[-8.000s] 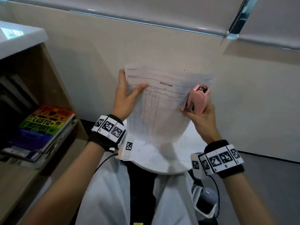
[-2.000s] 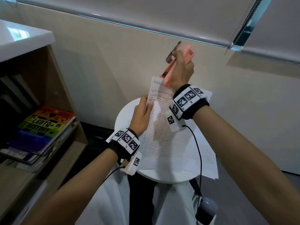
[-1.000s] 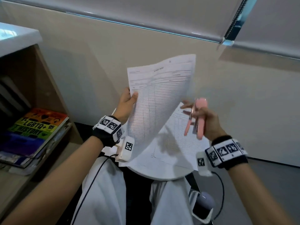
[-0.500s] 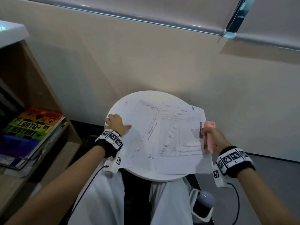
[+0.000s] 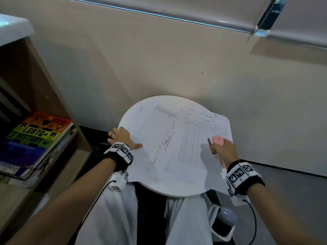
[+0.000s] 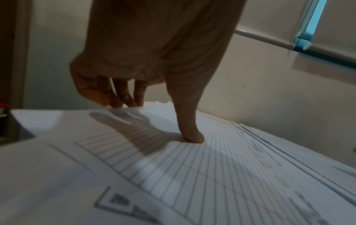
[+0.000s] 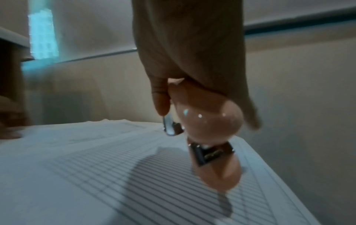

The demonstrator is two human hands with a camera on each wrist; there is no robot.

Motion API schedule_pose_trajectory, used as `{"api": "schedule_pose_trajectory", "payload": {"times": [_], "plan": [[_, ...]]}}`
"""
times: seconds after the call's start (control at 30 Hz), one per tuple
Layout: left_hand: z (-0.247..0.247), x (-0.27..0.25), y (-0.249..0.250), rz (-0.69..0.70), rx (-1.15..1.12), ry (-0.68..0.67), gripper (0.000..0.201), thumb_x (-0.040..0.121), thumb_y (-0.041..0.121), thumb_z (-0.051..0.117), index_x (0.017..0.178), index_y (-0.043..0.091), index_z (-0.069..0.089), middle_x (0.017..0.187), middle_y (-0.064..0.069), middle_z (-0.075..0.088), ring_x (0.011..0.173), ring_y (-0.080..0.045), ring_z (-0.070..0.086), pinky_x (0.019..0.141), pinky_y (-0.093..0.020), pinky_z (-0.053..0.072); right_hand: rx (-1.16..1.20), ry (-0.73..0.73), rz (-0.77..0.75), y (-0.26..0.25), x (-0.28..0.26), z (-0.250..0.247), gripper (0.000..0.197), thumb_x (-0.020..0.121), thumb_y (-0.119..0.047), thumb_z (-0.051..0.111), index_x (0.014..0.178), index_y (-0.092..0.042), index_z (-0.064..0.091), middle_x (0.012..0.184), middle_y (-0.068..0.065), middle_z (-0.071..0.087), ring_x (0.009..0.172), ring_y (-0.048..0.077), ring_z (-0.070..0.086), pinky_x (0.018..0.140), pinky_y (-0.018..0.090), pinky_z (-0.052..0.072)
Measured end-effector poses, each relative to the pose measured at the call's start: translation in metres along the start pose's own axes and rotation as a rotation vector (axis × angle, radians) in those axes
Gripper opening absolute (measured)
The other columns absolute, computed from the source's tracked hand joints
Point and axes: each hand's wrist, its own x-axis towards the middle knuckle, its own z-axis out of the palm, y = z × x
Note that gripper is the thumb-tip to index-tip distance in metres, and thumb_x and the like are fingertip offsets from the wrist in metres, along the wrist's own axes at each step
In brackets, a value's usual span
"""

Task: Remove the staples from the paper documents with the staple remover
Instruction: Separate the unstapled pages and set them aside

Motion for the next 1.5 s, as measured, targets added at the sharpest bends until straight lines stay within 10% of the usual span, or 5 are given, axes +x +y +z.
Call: {"api": "schedule_pose_trajectory", "payload": {"times": [0.77,0.9,1.2,1.37,1.5], "plan": [[-0.024,-0.006,-0.096,0.521,-0.910,0.429,0.015,0.092,0.000,0.053,0.084,0.008,0.043,0.075,-0.014,0.048,0.069,-0.019,0.043,0.059,-0.022,0.033,0.015,-0.218,0.044,0.016,-0.022,0.029,0.019,0.071,0.005,0.054,0.063,-0.009,0.043,0.061,0.006,0.042,0.054,0.018,0.038,0.048,0.021,0.031],[-0.045,-0.028,-0.099,0.620,-1.133,0.302,0.044,0.090,-0.004,0.054,0.104,0.038,0.045,0.102,0.008,0.059,0.097,-0.010,0.059,0.084,-0.021,0.048,0.035,-0.225,0.078,0.015,-0.023,0.025,0.014,0.069,0.005,0.054,0.066,-0.007,0.047,0.064,0.008,0.045,0.056,0.019,0.041,0.048,0.021,0.033],[0.012,-0.096,-0.060,0.425,-0.882,-0.456,0.033,0.086,0.007,0.066,0.118,0.013,0.062,0.127,-0.005,0.058,0.117,-0.018,0.054,0.099,-0.025,0.044,0.143,-0.204,0.184,0.007,-0.018,0.005,0.006,0.075,0.000,0.058,0.081,-0.001,0.056,0.070,0.014,0.052,0.058,0.025,0.049,0.050,0.025,0.042],[0.031,-0.110,-0.049,0.372,-0.664,-0.570,0.050,0.088,0.021,0.065,0.134,0.013,0.049,0.143,-0.002,0.043,0.131,-0.016,0.041,0.103,-0.020,0.032,0.221,0.177,-0.084,-0.009,-0.010,0.010,0.011,0.079,-0.003,0.061,0.085,-0.011,0.057,0.076,0.002,0.054,0.070,0.021,0.050,0.063,0.029,0.042],[0.021,-0.107,-0.049,0.427,-0.310,-0.577,0.052,0.091,0.032,0.059,0.140,0.026,0.042,0.148,0.000,0.036,0.138,-0.019,0.033,0.112,-0.026,0.028,0.170,0.004,-0.246,-0.031,-0.020,0.024,0.020,0.089,-0.021,0.062,0.103,-0.016,0.050,0.080,0.003,0.059,0.062,0.017,0.053,0.053,0.029,0.048]]}}
